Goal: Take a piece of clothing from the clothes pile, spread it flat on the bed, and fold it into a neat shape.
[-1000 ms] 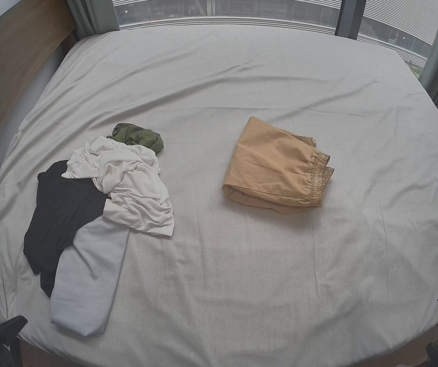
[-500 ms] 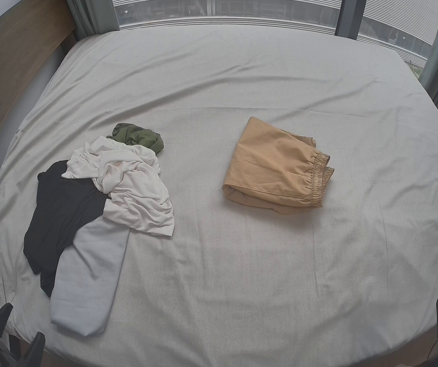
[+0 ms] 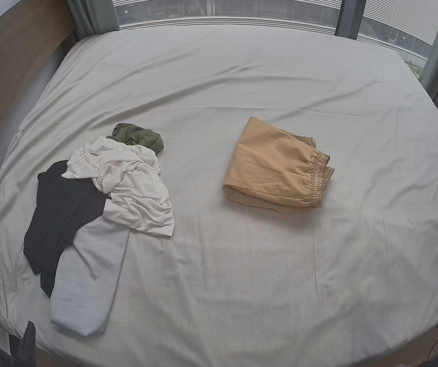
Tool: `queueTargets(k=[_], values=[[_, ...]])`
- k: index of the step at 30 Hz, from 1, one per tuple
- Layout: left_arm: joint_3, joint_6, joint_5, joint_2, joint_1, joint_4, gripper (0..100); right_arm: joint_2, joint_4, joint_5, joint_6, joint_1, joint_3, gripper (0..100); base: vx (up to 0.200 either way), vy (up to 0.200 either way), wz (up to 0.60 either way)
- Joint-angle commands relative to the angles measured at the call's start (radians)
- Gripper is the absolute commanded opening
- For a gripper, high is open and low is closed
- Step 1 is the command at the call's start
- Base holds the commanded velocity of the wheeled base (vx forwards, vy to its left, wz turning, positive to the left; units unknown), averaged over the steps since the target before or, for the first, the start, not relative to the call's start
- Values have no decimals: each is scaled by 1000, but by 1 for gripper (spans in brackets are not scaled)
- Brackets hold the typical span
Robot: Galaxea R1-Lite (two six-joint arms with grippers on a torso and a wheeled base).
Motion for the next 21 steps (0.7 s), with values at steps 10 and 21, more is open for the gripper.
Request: queueTargets(k=[10, 21], values=[[17, 5, -7, -17, -4, -2, 100, 1, 49, 107, 6, 2, 18, 100, 0, 0, 0], [17, 5, -7, -17, -4, -2, 100, 1, 52, 113, 2, 2, 18, 100, 0, 0, 0]])
